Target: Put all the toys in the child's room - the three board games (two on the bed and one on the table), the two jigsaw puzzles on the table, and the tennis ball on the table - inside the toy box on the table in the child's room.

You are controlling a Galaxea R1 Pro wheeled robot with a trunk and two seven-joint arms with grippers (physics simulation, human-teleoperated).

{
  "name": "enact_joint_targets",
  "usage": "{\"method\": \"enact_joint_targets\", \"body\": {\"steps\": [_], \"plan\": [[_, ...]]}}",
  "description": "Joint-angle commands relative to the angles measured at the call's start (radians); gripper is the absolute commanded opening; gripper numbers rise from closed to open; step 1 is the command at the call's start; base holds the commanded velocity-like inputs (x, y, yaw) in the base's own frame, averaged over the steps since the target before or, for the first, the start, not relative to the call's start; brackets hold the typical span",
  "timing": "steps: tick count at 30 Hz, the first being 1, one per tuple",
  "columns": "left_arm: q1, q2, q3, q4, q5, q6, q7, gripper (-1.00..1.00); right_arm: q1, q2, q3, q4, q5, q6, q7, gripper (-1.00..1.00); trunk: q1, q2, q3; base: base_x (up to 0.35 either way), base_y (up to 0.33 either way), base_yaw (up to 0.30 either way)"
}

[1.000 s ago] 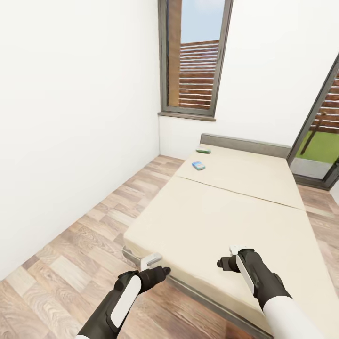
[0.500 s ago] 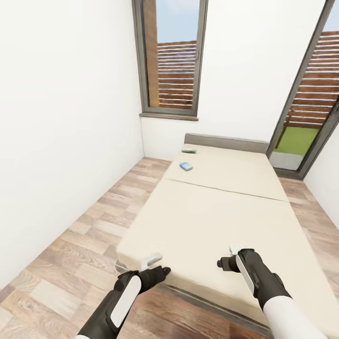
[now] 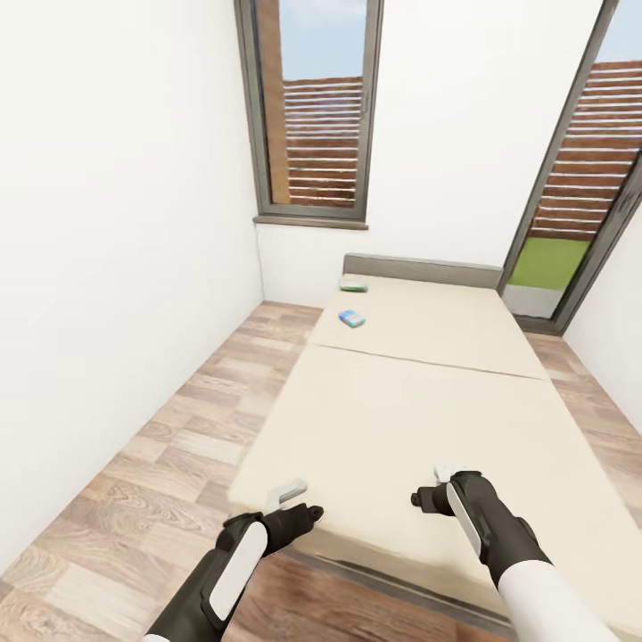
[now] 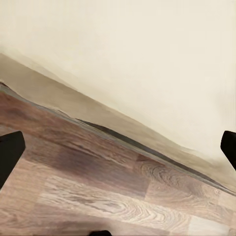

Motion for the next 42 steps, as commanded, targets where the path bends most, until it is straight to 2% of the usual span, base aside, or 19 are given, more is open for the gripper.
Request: {"method": "enact_joint_targets", "body": {"steps": [1,27,42], "plan": [[0.000,0.000,-0.002,-0.001,0.011,0.002,0.009,1.00,0.000,0.000,-0.002,-0.001,-0.001,0.005,0.001,1.00,0.000,0.000,-0.001,0.137,0.267,-0.038],[0.000,0.000,-0.002,-0.001,0.011,0.002,0.009,1.00,0.000,0.000,-0.002,-0.001,-0.001,0.005,0.001,1.00,0.000,0.000,-0.001,0.136,0.267,-0.012],[0.000,0.000,-0.002,-0.001,0.011,0.001,0.010,1.00,0.000,0.001,-0.002,-0.001,-0.001,0.004,0.001,1.00,0.000,0.000,-0.001,0.135,0.265,-0.194]]}}
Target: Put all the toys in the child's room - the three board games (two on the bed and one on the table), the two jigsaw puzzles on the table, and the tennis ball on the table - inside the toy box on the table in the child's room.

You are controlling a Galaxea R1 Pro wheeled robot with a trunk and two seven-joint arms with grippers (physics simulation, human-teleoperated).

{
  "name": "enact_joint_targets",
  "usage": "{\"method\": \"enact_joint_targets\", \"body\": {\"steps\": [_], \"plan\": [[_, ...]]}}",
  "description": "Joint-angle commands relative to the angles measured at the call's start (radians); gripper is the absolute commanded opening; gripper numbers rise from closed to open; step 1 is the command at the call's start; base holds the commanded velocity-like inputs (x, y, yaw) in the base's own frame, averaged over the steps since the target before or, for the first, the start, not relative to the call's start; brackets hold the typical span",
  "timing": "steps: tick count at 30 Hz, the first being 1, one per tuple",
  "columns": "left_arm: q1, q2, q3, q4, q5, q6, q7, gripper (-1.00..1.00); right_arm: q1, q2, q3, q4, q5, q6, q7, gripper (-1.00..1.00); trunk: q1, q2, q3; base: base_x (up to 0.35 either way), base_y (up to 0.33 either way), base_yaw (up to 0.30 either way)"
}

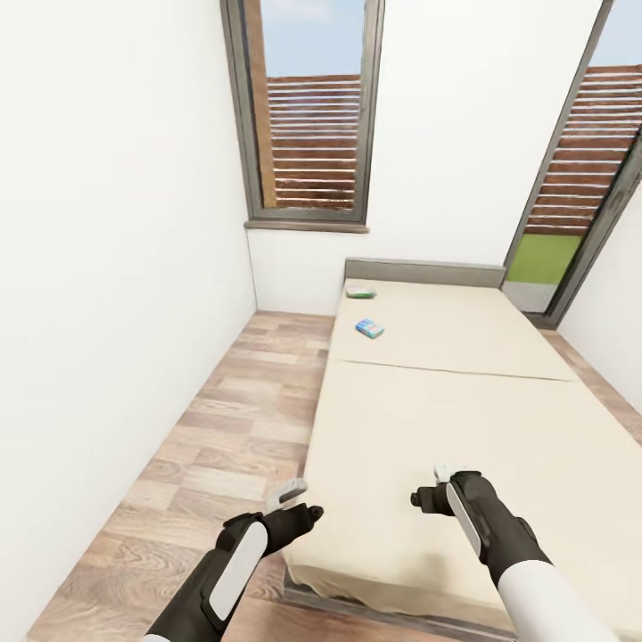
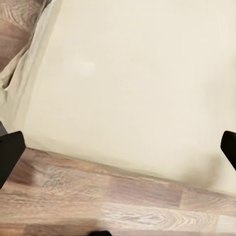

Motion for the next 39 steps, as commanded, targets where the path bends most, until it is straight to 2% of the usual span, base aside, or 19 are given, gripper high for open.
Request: {"method": "enact_joint_targets", "body": {"steps": [1,21,39], "plan": [[0.000,0.000,-0.002,-0.002,0.011,0.002,0.009,1.00,-0.001,0.000,-0.002,-0.001,-0.001,0.005,0.001,1.00,0.000,0.000,-0.001,0.111,0.217,-0.258],[0.000,0.000,-0.002,-0.002,0.011,0.001,0.010,1.00,-0.001,0.000,-0.002,-0.001,-0.001,0.004,0.001,1.00,0.000,0.000,-0.001,0.040,0.079,-0.257],[0.000,0.000,-0.001,-0.002,0.011,0.001,0.009,1.00,-0.001,0.001,0.000,-0.002,-0.001,0.004,0.001,1.00,0.000,0.000,-0.001,0.028,0.042,-0.054]]}}
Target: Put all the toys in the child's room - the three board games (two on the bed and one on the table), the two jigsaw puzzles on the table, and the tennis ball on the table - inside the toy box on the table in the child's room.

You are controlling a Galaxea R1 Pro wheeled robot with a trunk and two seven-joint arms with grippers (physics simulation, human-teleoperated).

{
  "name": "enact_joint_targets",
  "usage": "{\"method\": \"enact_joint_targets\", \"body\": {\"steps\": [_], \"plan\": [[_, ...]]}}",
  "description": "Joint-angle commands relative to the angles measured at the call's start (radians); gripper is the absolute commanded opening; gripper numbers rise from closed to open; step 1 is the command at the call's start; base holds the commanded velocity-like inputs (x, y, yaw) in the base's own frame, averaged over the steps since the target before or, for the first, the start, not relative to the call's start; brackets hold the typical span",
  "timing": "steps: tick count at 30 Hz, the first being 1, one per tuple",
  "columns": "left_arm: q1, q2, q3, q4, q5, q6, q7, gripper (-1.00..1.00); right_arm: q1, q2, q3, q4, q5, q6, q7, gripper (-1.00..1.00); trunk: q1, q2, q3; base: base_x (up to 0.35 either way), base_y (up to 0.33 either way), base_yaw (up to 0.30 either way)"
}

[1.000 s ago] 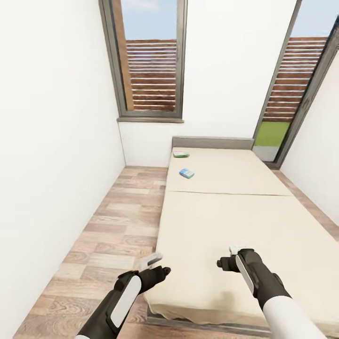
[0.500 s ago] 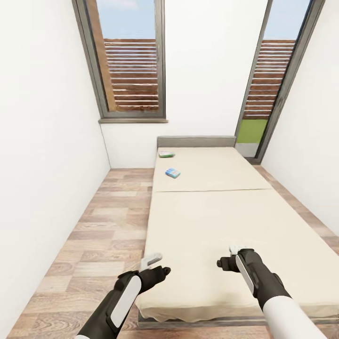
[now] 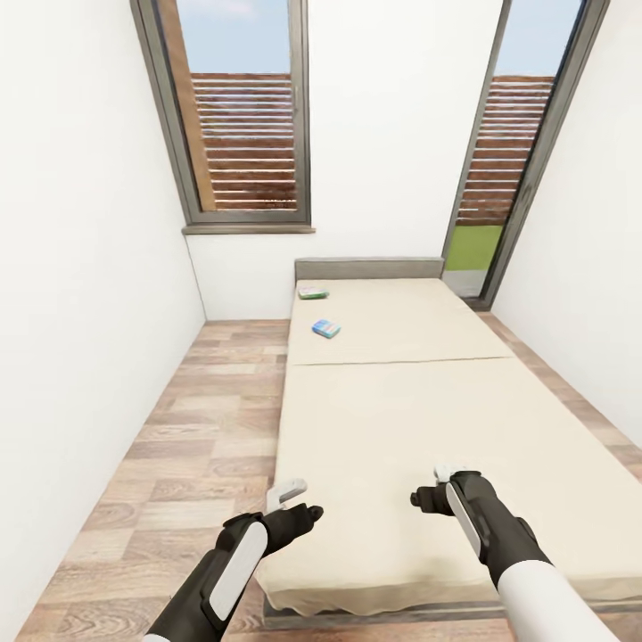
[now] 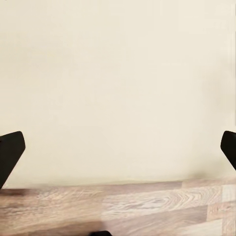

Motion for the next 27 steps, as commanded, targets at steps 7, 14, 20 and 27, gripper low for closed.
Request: {"method": "enact_joint_targets", "body": {"steps": [7,14,20,27], "plan": [[-0.001,0.000,-0.002,-0.001,0.011,0.002,0.009,1.00,0.000,0.001,-0.001,-0.002,-0.001,0.005,0.001,1.00,0.000,-0.001,-0.001,0.135,0.188,-0.008],[-0.001,0.000,-0.002,-0.001,0.011,0.002,0.009,1.00,0.000,0.000,-0.001,-0.002,-0.001,0.005,0.001,1.00,0.000,-0.001,-0.001,0.172,0.224,-0.003],[-0.001,0.000,-0.002,-0.001,0.011,0.002,0.010,1.00,0.000,0.000,-0.001,-0.002,-0.001,0.005,0.001,1.00,0.000,-0.001,-0.001,0.135,0.170,-0.001],[-0.001,0.000,-0.003,-0.001,0.011,0.002,0.010,1.00,0.000,0.000,-0.001,-0.002,-0.001,0.005,0.001,1.00,0.000,-0.001,-0.001,0.059,0.075,-0.001]]}}
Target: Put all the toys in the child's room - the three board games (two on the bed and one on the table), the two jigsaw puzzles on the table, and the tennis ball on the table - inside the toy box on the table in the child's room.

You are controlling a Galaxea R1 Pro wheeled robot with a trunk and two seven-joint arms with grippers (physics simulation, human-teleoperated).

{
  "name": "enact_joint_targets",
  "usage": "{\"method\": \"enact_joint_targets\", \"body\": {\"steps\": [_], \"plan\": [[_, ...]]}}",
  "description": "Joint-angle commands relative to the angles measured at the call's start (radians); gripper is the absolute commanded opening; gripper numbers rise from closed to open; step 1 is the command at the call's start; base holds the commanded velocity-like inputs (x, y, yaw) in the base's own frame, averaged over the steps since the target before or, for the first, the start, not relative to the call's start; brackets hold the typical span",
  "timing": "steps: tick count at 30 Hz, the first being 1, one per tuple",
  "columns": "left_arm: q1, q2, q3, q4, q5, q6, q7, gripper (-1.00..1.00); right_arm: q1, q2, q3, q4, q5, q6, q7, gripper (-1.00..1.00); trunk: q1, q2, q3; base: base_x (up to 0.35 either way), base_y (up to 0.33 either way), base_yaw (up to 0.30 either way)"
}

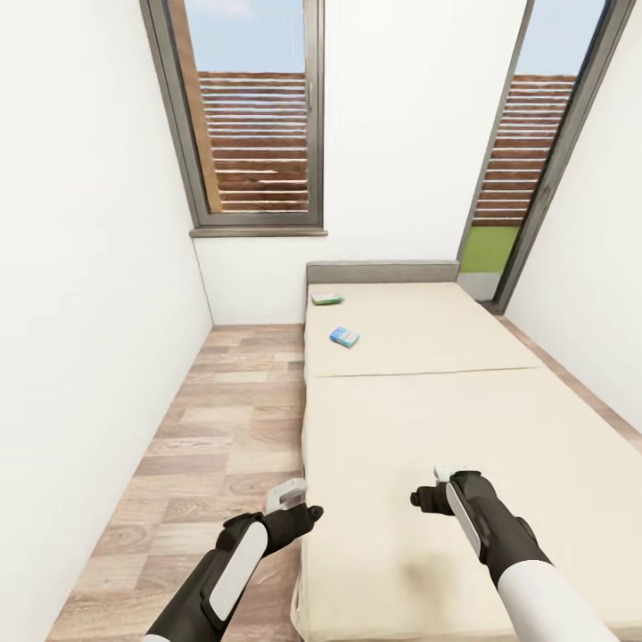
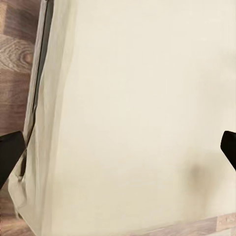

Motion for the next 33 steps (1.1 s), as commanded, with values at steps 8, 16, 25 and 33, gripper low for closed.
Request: {"method": "enact_joint_targets", "body": {"steps": [8,16,25,33], "plan": [[-0.001,0.000,-0.002,-0.001,0.011,0.002,0.009,1.00,0.000,0.000,-0.001,-0.001,-0.001,0.005,0.001,1.00,0.000,-0.001,-0.001,0.023,0.029,0.012],[-0.001,0.000,-0.002,-0.001,0.011,0.002,0.009,1.00,0.000,0.001,-0.001,-0.001,-0.001,0.005,0.001,1.00,0.000,-0.001,-0.001,0.008,0.010,0.138],[-0.001,0.000,-0.002,-0.001,0.010,0.002,0.010,1.00,0.000,0.000,-0.001,-0.001,-0.001,0.005,0.001,1.00,0.000,-0.001,-0.001,0.003,0.003,0.099],[-0.001,0.000,-0.002,-0.001,0.010,0.002,0.010,1.00,0.000,0.000,-0.001,-0.001,0.000,0.005,0.001,1.00,0.000,-0.001,-0.001,0.001,0.001,0.030]]}}
